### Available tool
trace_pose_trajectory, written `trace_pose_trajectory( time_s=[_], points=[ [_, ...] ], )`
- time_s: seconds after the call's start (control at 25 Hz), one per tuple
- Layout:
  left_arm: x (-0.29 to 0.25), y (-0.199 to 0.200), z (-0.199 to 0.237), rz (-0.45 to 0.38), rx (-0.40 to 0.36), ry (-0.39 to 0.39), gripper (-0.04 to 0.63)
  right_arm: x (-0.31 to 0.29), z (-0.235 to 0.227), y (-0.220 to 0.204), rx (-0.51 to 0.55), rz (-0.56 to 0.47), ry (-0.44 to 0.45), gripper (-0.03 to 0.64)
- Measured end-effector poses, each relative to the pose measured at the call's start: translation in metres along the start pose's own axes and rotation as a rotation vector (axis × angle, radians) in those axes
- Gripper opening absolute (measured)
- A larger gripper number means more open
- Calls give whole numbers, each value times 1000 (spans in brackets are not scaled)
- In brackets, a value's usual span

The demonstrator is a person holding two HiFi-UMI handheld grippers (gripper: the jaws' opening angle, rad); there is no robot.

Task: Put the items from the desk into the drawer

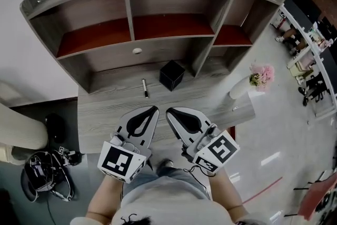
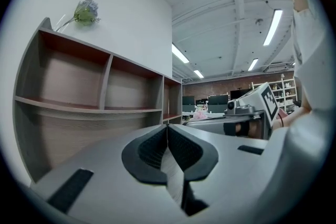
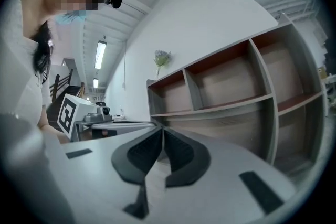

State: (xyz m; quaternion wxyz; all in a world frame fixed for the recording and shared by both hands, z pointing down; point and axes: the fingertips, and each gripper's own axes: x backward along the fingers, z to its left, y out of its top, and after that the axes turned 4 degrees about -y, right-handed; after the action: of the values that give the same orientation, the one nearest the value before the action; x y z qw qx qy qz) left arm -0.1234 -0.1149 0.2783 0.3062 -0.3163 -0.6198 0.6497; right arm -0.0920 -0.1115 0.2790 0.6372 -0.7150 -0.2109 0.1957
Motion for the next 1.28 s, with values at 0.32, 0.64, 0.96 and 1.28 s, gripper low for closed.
trace_pose_trajectory(
  time_s=[0.32,0.64,0.96,1.28],
  points=[
    [-17,-8,53,34,3,-83,12,-46,-25,-7,-31,20,-106,11],
    [-24,-17,113,52,17,-156,12,-104,-44,-29,-70,86,-186,11],
    [-17,-35,158,73,21,-188,12,-151,-71,-91,-135,233,-273,14],
    [-6,-60,188,119,53,-198,12,-183,-92,-163,-185,405,-344,35]
  ],
)
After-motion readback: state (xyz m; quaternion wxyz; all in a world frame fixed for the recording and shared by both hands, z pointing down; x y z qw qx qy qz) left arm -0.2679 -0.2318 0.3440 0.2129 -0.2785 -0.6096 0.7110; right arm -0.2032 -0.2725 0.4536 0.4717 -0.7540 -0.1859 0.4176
